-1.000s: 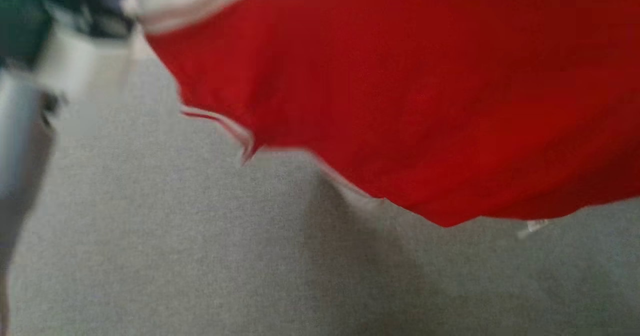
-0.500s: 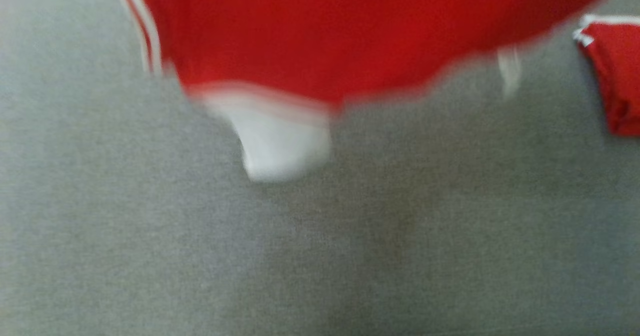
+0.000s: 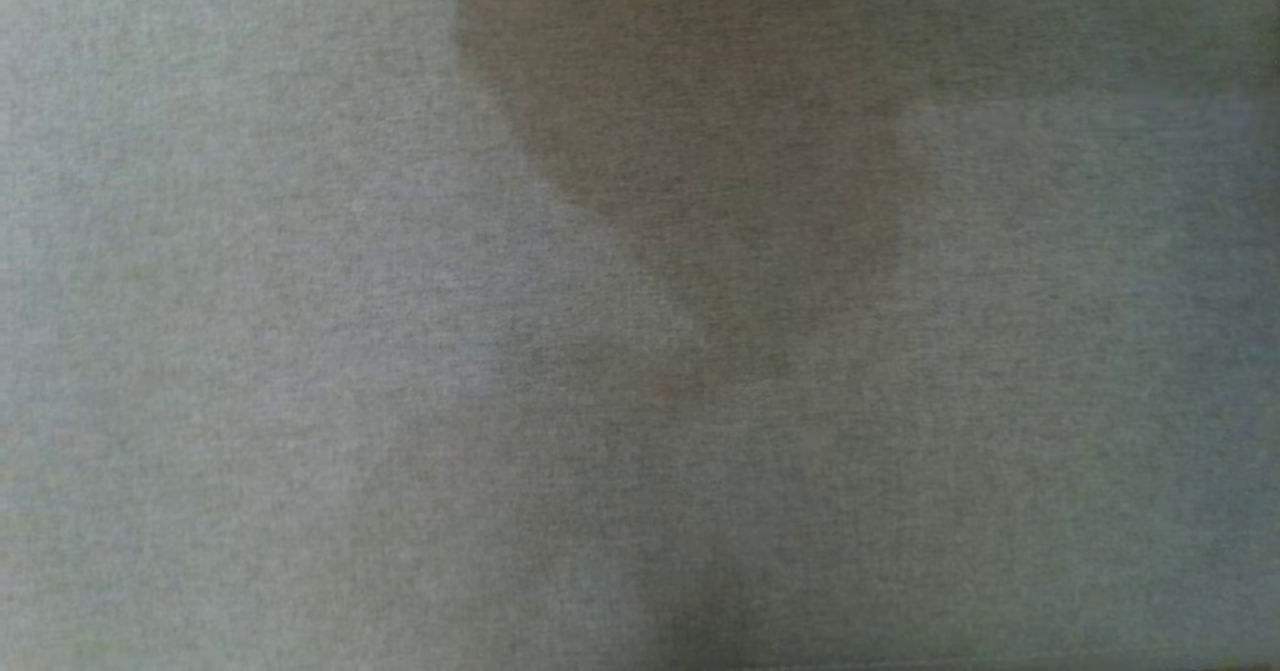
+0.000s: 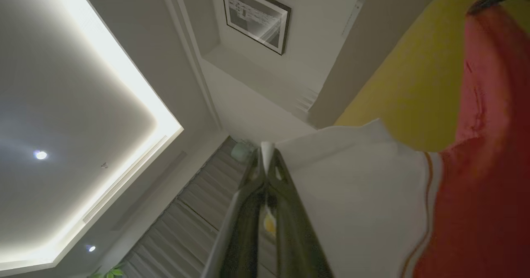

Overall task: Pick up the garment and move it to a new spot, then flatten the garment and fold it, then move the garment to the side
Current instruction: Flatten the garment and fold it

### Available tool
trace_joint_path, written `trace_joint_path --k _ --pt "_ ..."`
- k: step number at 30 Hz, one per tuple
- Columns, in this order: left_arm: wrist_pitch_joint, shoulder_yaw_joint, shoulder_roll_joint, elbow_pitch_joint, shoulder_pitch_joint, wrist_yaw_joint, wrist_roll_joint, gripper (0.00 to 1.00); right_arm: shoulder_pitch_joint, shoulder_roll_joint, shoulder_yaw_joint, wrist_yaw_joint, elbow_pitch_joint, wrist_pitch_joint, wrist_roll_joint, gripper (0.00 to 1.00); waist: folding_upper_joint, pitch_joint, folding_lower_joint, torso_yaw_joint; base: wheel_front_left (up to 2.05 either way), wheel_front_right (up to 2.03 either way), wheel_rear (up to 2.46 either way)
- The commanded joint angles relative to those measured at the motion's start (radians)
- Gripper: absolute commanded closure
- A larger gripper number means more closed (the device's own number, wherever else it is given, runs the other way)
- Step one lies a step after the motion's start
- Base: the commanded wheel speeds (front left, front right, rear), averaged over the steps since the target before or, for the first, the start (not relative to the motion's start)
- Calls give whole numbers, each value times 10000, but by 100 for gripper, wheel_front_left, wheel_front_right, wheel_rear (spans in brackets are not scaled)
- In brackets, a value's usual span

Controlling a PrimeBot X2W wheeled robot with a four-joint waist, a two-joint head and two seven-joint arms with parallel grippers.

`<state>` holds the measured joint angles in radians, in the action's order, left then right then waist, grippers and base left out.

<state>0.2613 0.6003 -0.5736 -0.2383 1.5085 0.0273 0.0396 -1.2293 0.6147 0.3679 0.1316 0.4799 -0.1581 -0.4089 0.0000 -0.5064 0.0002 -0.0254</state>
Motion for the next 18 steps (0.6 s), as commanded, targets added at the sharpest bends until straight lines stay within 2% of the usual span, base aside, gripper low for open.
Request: trace_joint_path --k 1,2,4,8,14,18 --pt "3 -141 -694 631 -512 -151 20 100 420 162 57 -9 -127 -191 -233 100 0 -73 -2 -108 0 0 0" --pt "4 -123 -931 1215 -1596 -472 -242 100 895 250 262 -9 10 -322 -397 100 0 -33 -2 -187 0 0 0" --pt "4 -179 -1076 1757 -2835 -787 -686 100 1522 362 317 -9 57 -454 -630 100 0 95 -2 -269 0 0 0" --pt "4 -467 -1253 2656 -5390 -1227 -1773 100 3169 622 220 -9 -74 -609 -1240 100 0 508 -2 -344 0 0 0" --pt "4 -1031 -1343 3677 -8878 -1300 -3117 100 6266 1030 -256 -9 -861 -683 -2209 100 0 1381 -2 -321 0 0 0" --pt "4 -1279 -1507 4143 -10769 -1010 -3444 100 8304 1085 -627 -9 -1634 -717 -2543 100 0 1927 -2 -228 0 0 0"
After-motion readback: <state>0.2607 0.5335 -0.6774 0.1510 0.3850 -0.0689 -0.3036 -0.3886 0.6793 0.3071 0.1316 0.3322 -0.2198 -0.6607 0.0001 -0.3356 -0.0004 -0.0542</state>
